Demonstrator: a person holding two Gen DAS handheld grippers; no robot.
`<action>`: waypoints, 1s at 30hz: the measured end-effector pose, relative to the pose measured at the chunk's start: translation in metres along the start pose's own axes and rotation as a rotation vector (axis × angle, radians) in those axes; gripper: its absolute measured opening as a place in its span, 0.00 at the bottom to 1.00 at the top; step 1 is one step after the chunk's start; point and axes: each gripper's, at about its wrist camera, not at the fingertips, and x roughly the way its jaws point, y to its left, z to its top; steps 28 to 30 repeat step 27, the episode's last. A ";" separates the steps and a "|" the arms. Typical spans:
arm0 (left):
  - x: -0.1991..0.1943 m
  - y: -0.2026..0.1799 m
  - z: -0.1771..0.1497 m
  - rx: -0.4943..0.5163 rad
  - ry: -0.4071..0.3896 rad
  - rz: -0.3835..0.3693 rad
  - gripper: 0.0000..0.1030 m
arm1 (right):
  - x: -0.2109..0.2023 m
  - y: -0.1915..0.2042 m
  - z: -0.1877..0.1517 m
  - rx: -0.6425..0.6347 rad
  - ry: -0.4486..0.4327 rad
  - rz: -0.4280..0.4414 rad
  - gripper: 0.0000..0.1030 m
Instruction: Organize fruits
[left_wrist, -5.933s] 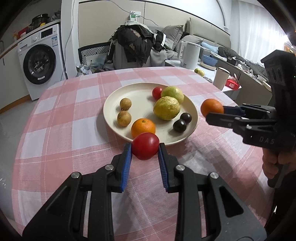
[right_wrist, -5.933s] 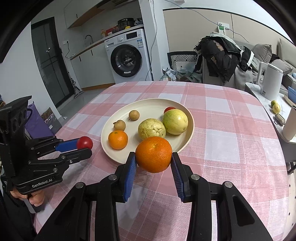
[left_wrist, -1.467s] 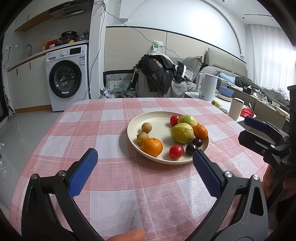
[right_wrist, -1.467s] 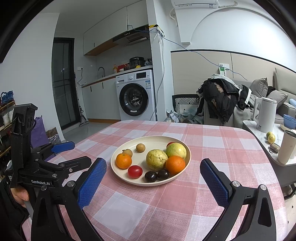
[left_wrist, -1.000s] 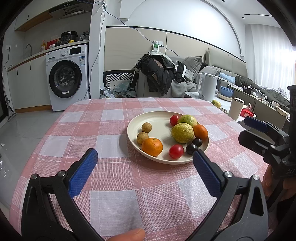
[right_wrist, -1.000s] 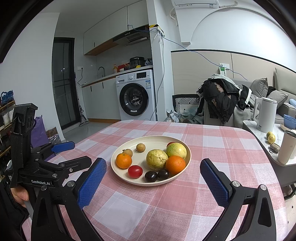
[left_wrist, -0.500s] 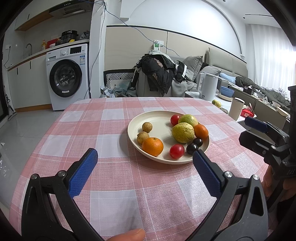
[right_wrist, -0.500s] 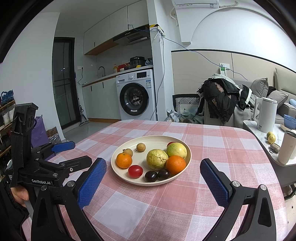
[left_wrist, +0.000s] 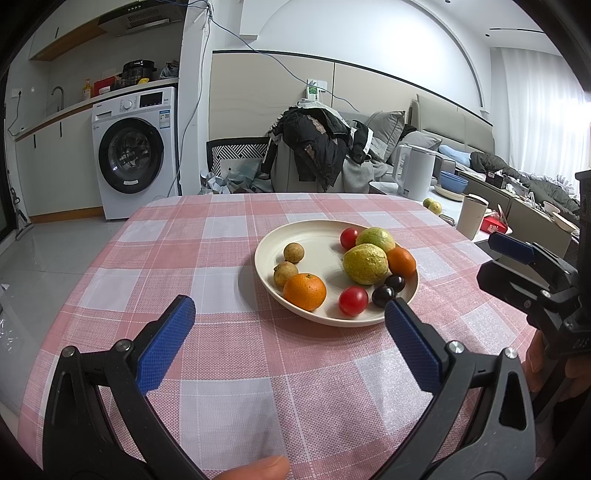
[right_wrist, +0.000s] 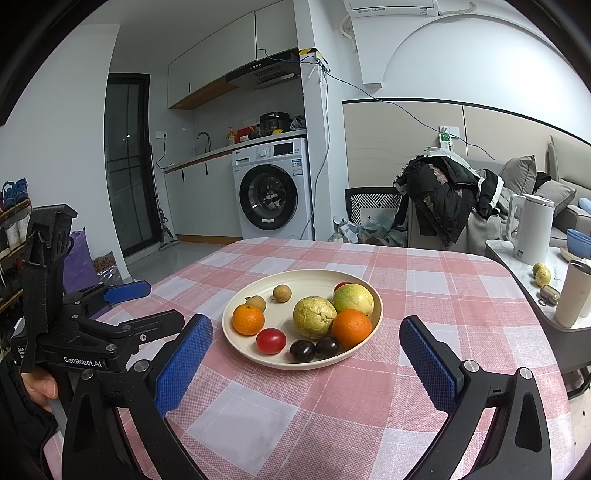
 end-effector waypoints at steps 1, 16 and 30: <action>0.000 0.000 0.000 -0.001 0.000 0.000 1.00 | 0.000 0.000 0.000 0.000 0.000 0.000 1.00; 0.000 0.000 0.001 -0.001 -0.001 -0.001 1.00 | 0.000 0.000 0.000 0.000 0.001 0.000 1.00; 0.001 -0.002 -0.002 0.003 -0.003 -0.004 1.00 | 0.000 0.000 0.001 0.000 0.001 0.000 1.00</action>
